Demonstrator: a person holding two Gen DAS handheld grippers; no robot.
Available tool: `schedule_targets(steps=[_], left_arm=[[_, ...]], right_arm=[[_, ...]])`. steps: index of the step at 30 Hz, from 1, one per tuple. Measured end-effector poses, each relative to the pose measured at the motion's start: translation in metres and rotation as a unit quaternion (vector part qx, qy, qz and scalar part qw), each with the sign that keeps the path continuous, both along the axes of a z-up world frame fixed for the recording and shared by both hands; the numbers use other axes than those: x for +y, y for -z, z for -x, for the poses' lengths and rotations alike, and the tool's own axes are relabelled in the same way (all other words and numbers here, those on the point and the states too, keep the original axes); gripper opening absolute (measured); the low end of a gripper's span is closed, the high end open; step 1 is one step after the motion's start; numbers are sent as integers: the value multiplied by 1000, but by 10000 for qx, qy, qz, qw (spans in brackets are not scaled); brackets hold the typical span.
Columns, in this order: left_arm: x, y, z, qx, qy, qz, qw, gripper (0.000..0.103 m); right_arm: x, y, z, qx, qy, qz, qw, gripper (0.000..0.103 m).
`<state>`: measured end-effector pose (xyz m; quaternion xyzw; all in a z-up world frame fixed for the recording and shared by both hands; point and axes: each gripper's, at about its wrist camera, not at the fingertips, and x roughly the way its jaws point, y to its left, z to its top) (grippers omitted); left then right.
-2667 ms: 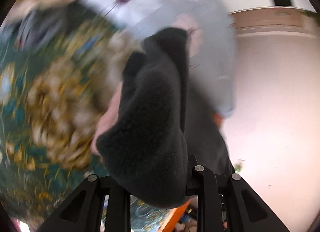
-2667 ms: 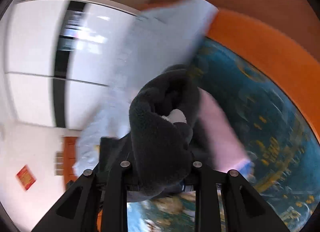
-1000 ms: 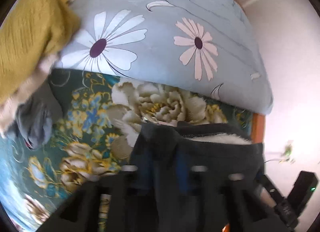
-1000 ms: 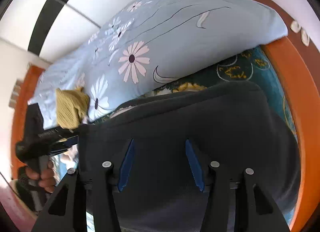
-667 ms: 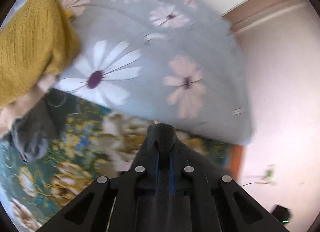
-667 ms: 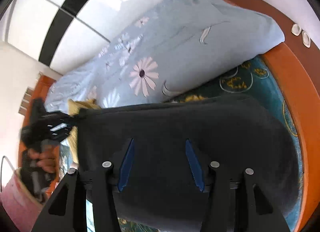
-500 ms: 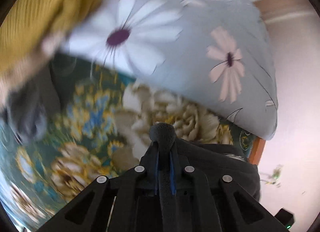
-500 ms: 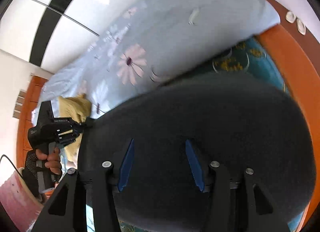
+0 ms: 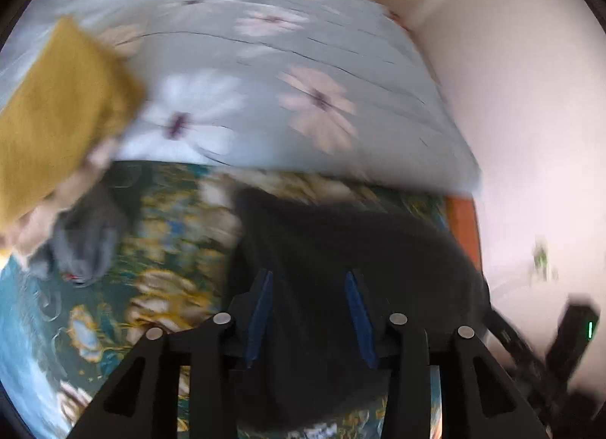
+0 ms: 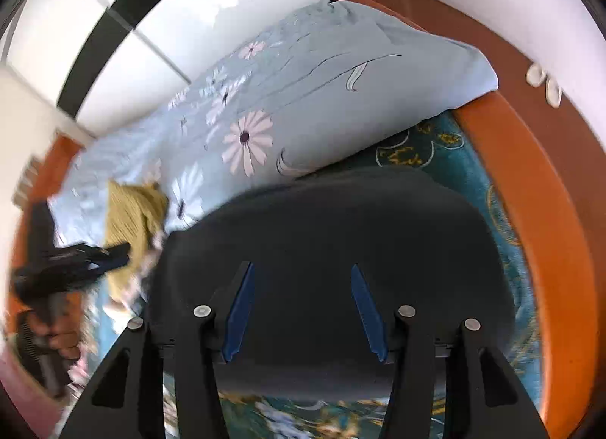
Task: Fold clothes
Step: 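Lower the jacket onto the pink clothes stack and open both grippers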
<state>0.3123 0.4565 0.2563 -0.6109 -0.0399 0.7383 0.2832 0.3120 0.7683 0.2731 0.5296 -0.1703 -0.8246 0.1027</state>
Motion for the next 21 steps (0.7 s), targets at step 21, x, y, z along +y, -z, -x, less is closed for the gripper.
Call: schedule_targets(steps=[21], left_arm=[[30, 22, -37, 202, 433, 720, 9963, 44]], right_arm=[[-26, 23, -35, 60, 232, -91, 9997, 54]])
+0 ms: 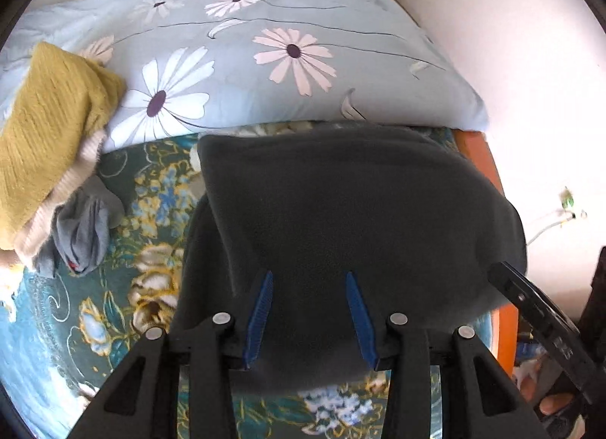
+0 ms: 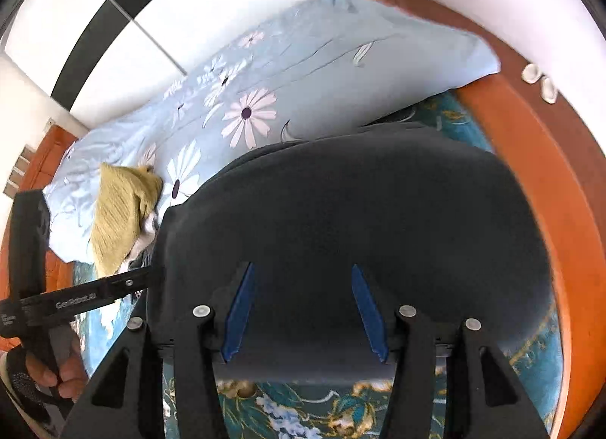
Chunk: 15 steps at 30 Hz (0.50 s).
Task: Fold clothes
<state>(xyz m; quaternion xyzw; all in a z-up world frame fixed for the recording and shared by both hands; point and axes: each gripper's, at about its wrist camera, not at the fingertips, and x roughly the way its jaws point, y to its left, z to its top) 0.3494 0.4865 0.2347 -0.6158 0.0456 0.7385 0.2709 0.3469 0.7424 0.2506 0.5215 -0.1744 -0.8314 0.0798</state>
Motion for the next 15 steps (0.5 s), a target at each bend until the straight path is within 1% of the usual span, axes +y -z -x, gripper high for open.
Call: schedule_targets(steps=[1, 4, 7, 10, 11, 13, 14, 15], left_arm=[[0, 0, -5, -7, 16, 3, 10000, 44], [3, 18, -12, -216, -2, 233, 9995, 44], [6, 35, -12, -399, -127, 396, 9983, 44], [1, 26, -13, -450, -383, 210, 9980, 44], [-2, 18, -15, -421, -387, 119, 9983, 44], [-9, 6, -20, -319, -281, 44, 9991, 45], [-12, 0, -22, -267, -226, 9, 9994, 48], [-17, -5, -25, -175, -145, 68, 9997, 52]], right_arm=[[3, 5, -2, -61, 21, -6, 10000, 54], [10, 20, -9, -243, 85, -25, 9997, 54], [14, 34, -13, -393, 72, -74, 9992, 54], [13, 32, -14, -405, 33, -163, 9990, 54], [12, 30, -15, -381, 29, -184, 9991, 54], [10, 15, -26, -167, 74, -163, 9997, 54], [9, 8, -34, -71, 97, -131, 9998, 54], [6, 3, -41, -10, 124, -98, 9999, 54]])
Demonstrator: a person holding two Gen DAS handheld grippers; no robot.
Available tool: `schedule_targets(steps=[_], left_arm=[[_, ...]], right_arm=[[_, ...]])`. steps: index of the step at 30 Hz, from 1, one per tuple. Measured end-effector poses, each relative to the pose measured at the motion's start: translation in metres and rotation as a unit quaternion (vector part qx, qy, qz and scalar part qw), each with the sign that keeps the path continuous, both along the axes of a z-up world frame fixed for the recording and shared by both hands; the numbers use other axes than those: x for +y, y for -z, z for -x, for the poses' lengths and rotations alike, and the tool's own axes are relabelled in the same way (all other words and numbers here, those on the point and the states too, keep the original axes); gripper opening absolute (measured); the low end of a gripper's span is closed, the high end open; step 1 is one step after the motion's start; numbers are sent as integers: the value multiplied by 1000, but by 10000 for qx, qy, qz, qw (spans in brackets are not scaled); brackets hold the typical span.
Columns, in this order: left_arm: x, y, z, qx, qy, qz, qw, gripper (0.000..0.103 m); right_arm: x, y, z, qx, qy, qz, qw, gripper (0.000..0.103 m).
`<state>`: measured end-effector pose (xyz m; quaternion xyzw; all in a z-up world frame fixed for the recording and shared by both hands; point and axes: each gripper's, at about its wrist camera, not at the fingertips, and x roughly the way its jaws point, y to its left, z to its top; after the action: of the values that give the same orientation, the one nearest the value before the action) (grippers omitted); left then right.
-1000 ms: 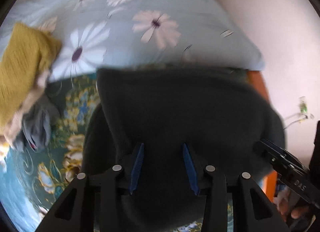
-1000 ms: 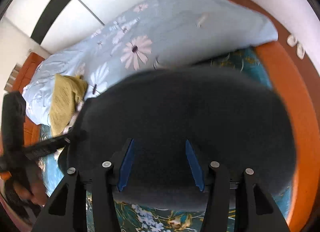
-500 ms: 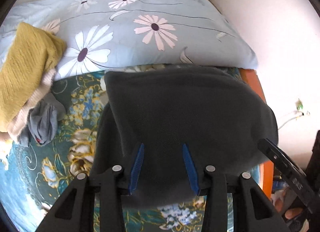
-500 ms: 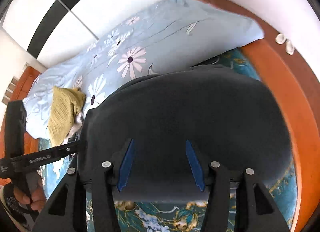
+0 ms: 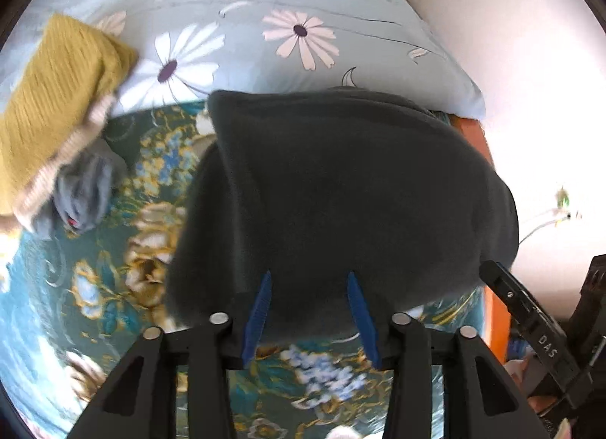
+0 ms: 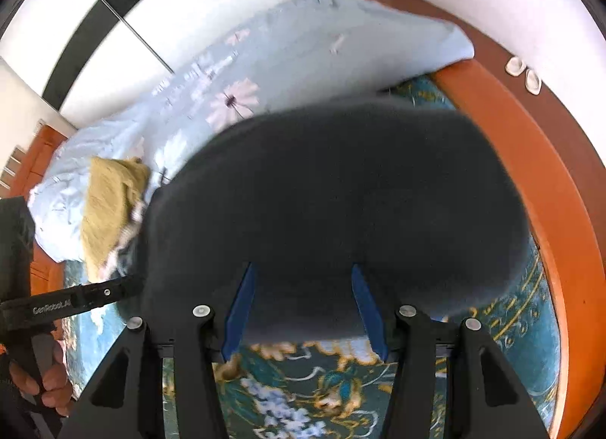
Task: Fold clothes
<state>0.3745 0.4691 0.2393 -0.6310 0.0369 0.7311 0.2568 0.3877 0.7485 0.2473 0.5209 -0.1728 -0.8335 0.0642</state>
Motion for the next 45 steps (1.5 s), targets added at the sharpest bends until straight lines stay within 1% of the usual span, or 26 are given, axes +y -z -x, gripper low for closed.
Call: schedule_targets(steps=[1, 2, 5, 7, 8, 9, 10, 11, 12, 13, 15, 16, 17, 18, 20, 24, 26, 29, 32, 34, 40, 45], left_arm=[[-6, 0, -3, 21, 47, 38, 10000, 52], [-11, -1, -5, 36, 91, 75, 9999, 53], [-28, 4, -12, 53, 155, 210, 9996, 53], [-39, 10, -17, 54, 173, 309, 9994, 57], [-44, 12, -18, 99, 227, 362, 9990, 63], [-49, 14, -20, 146, 284, 415, 9986, 66], [-54, 17, -22, 194, 340, 468, 9981, 66], [-59, 20, -23, 234, 382, 544, 9975, 68], [-64, 24, -24, 272, 422, 622, 9968, 73], [-68, 25, -25, 310, 448, 674, 9962, 77], [-80, 28, -25, 410, 512, 642, 9958, 90], [-86, 29, -25, 460, 544, 624, 9955, 92], [-90, 30, -25, 525, 570, 614, 9951, 98], [-95, 30, -25, 588, 614, 584, 9947, 103], [-102, 30, -24, 703, 729, 456, 9938, 103], [-113, 28, -19, 842, 980, 103, 9916, 103], [-121, 31, -15, 832, 1076, -73, 9907, 103], [-135, 37, -9, 803, 1202, -317, 9890, 103], [-151, 47, -2, 706, 1260, -524, 9881, 103], [-160, 54, 5, 654, 1234, -628, 9882, 103], [-172, 74, 29, 644, 1270, -654, 9876, 103], [-165, 93, 43, 827, 1345, -693, 9850, 103]], right_arm=[[-3, -3, -7, 37, 17, 34, 10000, 54], [-9, -2, -15, -18, 5, 82, 10000, 54], [-37, 13, -34, -366, -122, 292, 9988, 54], [-57, 23, -42, -550, -247, 225, 9979, 54], [-66, 28, -46, -623, -299, 187, 9974, 54], [-73, 30, -49, -644, -309, 175, 9973, 57], [-80, 32, -52, -659, -289, 148, 9973, 62], [-87, 35, -55, -676, -265, 126, 9973, 72], [-92, 38, -57, -707, -224, 112, 9972, 81], [-97, 41, -59, -764, -179, 77, 9969, 82], [-106, 47, -62, -877, -87, 9, 9961, 82], [-110, 49, -63, -928, -44, -34, 9957, 83], [-114, 48, -64, -959, -10, -100, 9953, 85], [-118, 46, -65, -991, 25, -166, 9949, 92], [-125, 40, -66, -1019, 78, -294, 9943, 99], [-145, 24, -66, -1024, 131, -632, 9926, 103], [-154, 17, -67, -1084, 209, -871, 9901, 103], [-162, 15, -70, -1215, 405, -1016, 9865, 103], [-178, 18, -72, -1365, 616, -1190, 9815, 103], [-187, 22, -73, -1462, 789, -1200, 9788, 103], [-198, 41, -67, -1736, 1383, -1039, 9695, 103], [-206, 60, -59, -1852, 1327, -1411, 9634, 103]])
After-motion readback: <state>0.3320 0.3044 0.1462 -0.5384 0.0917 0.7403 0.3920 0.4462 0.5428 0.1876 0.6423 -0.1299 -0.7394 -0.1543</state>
